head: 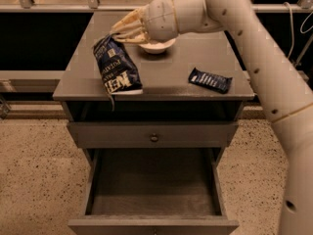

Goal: Pick blue chip bag from middle drawer and place on counter

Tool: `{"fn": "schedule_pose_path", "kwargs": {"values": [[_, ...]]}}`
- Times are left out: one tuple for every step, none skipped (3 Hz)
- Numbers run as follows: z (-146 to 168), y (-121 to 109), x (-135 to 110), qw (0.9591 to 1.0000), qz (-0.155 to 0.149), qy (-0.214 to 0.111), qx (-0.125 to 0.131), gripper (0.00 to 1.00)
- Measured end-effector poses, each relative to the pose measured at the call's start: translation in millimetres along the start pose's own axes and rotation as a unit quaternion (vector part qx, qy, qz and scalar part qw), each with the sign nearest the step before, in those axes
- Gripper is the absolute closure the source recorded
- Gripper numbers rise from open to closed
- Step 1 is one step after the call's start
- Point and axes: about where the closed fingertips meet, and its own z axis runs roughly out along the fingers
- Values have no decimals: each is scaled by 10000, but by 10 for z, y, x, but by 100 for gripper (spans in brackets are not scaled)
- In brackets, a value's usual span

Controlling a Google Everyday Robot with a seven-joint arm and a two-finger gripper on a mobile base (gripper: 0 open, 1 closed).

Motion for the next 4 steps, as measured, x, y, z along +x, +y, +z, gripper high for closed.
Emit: {"fn": "schedule_pose_path", "kwargs": {"values": [[228, -54, 282, 9987, 227, 149, -427, 100], [384, -59, 496, 9961, 437, 249, -727, 100], [546, -53, 689, 9928, 645, 300, -963, 100], [645, -75, 793, 9911, 739, 318, -1065, 100]]}}
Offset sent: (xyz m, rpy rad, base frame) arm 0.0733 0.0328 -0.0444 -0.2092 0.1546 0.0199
